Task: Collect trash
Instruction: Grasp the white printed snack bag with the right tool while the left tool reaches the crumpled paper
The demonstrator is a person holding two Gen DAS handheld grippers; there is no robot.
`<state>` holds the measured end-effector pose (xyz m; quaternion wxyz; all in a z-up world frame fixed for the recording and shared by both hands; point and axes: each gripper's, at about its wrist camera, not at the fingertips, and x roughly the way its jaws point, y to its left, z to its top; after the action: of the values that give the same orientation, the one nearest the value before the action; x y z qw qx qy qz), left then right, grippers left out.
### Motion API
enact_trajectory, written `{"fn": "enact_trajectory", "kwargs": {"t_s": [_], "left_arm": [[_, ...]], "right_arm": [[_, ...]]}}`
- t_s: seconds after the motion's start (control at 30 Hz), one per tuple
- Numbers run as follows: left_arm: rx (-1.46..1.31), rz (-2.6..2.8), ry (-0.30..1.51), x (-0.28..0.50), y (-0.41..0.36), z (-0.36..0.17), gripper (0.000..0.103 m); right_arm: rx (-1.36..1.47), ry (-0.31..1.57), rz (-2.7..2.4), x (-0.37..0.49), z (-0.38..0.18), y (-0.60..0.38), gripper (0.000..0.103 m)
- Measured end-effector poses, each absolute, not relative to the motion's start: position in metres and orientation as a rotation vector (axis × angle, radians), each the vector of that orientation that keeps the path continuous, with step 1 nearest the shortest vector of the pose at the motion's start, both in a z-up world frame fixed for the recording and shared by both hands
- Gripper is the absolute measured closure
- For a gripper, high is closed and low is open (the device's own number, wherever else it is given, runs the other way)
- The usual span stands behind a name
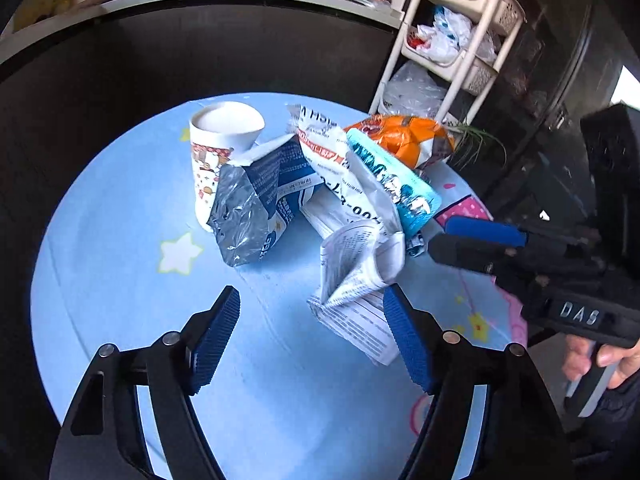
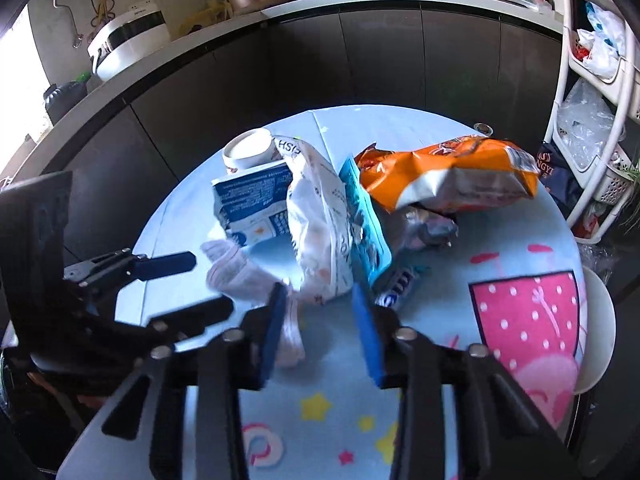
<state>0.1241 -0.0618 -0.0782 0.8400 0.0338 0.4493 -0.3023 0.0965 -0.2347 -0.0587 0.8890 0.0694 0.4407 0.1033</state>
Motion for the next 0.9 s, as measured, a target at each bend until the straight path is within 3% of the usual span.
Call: {"fn": "enact_trajectory", "kwargs": {"t_s": [0.07, 0.2, 0.4, 0.53, 0.6, 0.67, 0.9], "left_arm": [[0.044, -0.657, 0.978, 0.134, -0.063, -0.087, 0.04], [-0.008, -0.715, 0.988, 0.141, -0.06, -0.091, 0.041], [0.009, -0.706, 0.987, 0.142, -0.055, -0.094, 0.039], [0.003, -0.714, 0.994, 0.141, -0.047, -0.094, 0.039], [0.003, -0.713, 0.993, 0.141, -0.045, -0.094, 0.039], [0.002, -0.711, 0.996, 0.141, -0.043, -0.094, 0.039], [0.027, -0.735, 0.976, 0.139, -0.06, -0.088, 0.039]], "right_arm": [[0.159, 0.926, 0.219, 0.105, -0.063, -0.236, 0.074], [0.17, 0.94, 0.231, 0.12, -0.07, -0.235, 0.073], [0.177, 0.954, 0.225, 0.139, -0.082, -0.232, 0.052], [0.198, 0.963, 0.223, 0.147, -0.091, -0.234, 0.05], [0.221, 0.965, 0.236, 0.148, -0.095, -0.236, 0.053], [0.208, 0.974, 0.234, 0.147, -0.096, -0.236, 0.07], [0.231, 0.855, 0.229, 0.107, -0.058, -0.254, 0.071]]}}
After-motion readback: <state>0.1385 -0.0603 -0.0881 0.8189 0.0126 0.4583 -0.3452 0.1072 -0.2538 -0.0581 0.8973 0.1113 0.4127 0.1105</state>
